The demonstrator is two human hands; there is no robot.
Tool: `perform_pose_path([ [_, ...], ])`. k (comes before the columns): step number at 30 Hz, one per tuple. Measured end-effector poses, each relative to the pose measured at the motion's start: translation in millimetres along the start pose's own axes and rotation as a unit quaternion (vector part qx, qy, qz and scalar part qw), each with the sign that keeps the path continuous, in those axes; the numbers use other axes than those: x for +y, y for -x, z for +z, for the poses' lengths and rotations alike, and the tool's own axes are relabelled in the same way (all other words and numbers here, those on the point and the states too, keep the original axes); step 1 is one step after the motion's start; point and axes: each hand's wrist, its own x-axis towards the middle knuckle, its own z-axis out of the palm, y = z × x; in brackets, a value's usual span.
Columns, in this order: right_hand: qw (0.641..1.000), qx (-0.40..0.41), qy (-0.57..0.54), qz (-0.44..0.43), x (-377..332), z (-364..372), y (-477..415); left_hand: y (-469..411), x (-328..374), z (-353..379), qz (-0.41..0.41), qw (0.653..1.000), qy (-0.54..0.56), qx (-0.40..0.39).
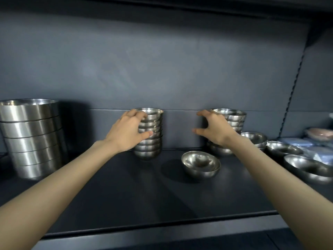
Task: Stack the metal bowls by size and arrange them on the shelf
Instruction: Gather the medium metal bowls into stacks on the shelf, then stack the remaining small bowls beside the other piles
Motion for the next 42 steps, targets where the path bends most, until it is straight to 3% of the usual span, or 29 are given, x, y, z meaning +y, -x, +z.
perform_pose_path([
  [9, 0.999, 0.025, 0.045, 0.018, 57.7, -77.5, 108.6, 38.9, 132.8, 13.3, 0.106, 0.993, -0.057, -0.008],
  [17, 0.996, 0.020, 0.061, 0.065, 122.6, -115.4, 174.2, 58.2, 217.7, 66.5, 0.131, 0.990, 0.000, -0.043],
  [24, 0.992, 0.021, 0.064, 0.103, 176.7, -119.1, 164.0, 25.6, 254.5, 122.2, 0.094, 0.987, 0.110, -0.063],
  [29, 0.989, 0.013, 0.055, 0.139, 215.0, -102.0, 131.9, -10.5, 260.1, 180.1, 0.021, 0.976, 0.202, -0.077],
  [42, 0.983, -0.052, -0.049, 0.168, 291.2, -56.6, 37.0, -80.2, 279.9, 281.9, -0.168, 0.904, 0.367, -0.140],
])
